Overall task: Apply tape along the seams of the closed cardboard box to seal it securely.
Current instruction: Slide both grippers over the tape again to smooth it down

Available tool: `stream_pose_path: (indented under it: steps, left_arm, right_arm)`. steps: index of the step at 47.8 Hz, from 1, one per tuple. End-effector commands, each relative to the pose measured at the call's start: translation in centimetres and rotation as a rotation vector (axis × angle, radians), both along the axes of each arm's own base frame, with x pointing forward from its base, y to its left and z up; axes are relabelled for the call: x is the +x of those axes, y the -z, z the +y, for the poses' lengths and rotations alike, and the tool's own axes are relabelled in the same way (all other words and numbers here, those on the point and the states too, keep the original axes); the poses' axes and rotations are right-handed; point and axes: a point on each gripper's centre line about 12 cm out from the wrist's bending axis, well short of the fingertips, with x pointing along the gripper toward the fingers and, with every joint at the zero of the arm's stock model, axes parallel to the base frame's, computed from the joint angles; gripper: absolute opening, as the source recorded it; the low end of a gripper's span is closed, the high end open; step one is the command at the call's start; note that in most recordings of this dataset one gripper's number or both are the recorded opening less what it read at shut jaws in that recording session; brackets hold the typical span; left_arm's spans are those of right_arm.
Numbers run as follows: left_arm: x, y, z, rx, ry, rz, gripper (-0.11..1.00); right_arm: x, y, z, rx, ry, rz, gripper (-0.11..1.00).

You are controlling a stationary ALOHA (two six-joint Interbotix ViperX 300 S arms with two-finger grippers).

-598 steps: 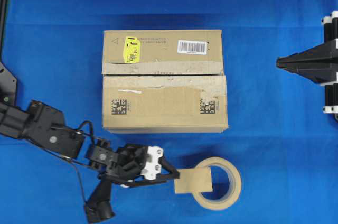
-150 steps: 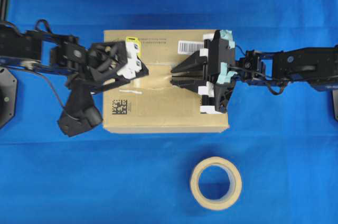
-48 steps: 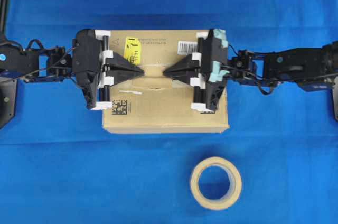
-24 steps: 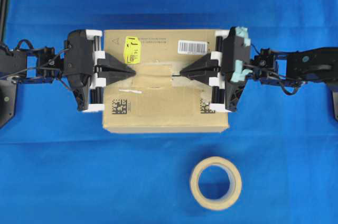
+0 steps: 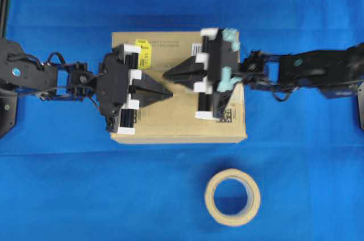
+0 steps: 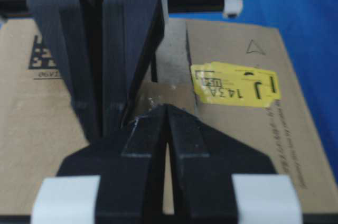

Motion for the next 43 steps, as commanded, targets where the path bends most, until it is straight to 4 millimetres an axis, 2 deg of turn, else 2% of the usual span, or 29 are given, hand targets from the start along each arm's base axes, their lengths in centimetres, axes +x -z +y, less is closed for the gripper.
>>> stream_pose_path:
  steps: [1, 21, 34, 43]
  left_arm:
    - [0.5, -0.9, 0.1, 0.003, 0.0, -0.038, 0.0]
    - [-0.4, 0.1, 1.1, -0.005, -0.035, -0.017, 0.0]
    - [-2.8, 2.7, 1.2, -0.075, -0.071, 0.062, 0.0]
    - [-4.1, 3.9, 1.2, -0.123, -0.1, 0.076, 0.0]
  right_arm:
    - [0.9, -0.9, 0.1, -0.002, -0.003, -0.029, 0.0]
    - [0.4, 2.4, 1.5, 0.057, 0.002, 0.051, 0.0]
    - [-1.1, 4.3, 2.6, 0.112, 0.023, 0.105, 0.0]
    - [-2.1, 5.1, 3.4, 0.138, 0.029, 0.135, 0.0]
